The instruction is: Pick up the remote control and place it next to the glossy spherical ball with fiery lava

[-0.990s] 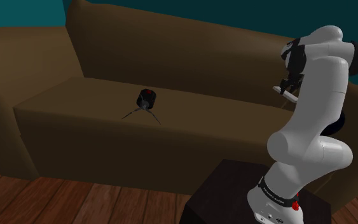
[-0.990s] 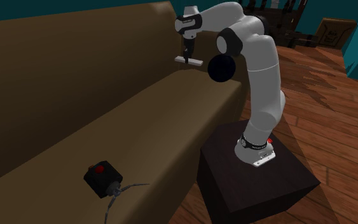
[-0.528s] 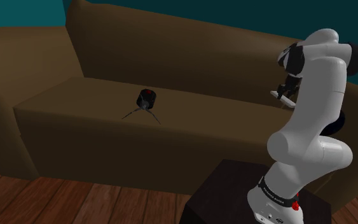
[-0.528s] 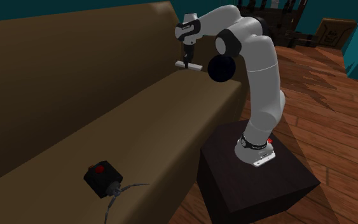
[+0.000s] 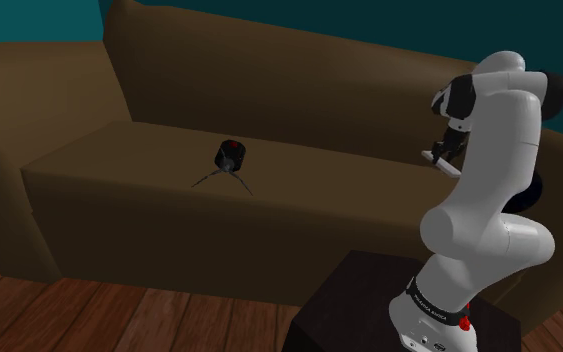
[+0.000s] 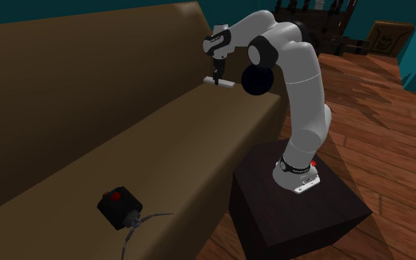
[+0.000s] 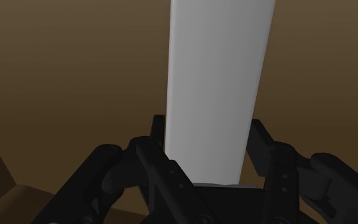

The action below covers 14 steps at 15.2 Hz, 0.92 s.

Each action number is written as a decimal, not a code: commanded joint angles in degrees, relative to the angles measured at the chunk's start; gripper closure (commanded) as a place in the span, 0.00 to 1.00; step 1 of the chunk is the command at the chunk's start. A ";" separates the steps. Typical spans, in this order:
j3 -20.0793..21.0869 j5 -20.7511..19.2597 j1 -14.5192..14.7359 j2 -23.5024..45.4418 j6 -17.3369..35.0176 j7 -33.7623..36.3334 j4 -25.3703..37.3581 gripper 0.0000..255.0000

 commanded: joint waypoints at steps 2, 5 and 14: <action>0.39 0.69 -0.23 1.07 2.10 -0.43 -1.11 1.00; 0.39 0.69 -0.23 1.07 2.10 -0.43 -1.11 1.00; 0.39 0.69 -0.23 1.06 2.10 -0.43 -1.12 0.00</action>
